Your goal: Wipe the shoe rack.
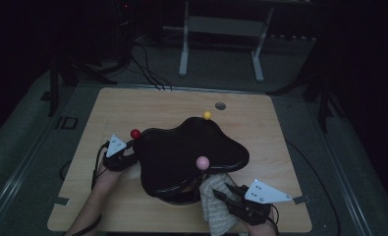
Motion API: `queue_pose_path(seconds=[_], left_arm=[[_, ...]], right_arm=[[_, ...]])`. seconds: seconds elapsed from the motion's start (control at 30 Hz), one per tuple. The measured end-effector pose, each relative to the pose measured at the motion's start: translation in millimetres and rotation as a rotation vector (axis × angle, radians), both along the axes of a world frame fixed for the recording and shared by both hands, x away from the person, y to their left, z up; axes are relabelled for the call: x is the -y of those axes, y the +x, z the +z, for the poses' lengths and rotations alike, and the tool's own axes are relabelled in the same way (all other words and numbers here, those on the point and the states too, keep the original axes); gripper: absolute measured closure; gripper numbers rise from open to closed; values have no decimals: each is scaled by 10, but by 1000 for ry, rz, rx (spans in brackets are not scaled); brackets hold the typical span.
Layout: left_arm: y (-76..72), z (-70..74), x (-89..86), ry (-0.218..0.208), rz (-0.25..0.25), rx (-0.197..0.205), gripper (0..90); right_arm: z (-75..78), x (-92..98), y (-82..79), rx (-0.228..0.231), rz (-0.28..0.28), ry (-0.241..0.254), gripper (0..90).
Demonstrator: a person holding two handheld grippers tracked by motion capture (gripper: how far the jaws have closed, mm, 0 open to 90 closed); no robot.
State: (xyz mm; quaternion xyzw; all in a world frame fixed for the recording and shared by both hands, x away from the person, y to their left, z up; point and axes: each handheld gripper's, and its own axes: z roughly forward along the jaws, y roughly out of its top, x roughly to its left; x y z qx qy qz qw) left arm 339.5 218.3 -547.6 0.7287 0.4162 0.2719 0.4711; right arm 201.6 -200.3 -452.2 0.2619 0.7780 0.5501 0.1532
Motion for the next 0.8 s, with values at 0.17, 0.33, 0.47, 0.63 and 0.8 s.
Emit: queue_pose_path(seconds=[0.17,0.33,0.47,0.63,0.8], left_arm=[[3,15,38,7,-39,-8,726],[-31,11,34,2,-43,-9,734],[-86,20,44,2,-45,-17,733],[-179,9,6,-5,-48,-12,733],[-284,10,-16,1,-65,-11,734]], right_arm=[[115,-140,7,79,13,-14,700],[105,-263,127,58,19,-21,599],[85,-324,182,56,20,-25,573],[83,-335,185,97,-15,-59,621],[90,-249,268,85,-33,-55,649]])
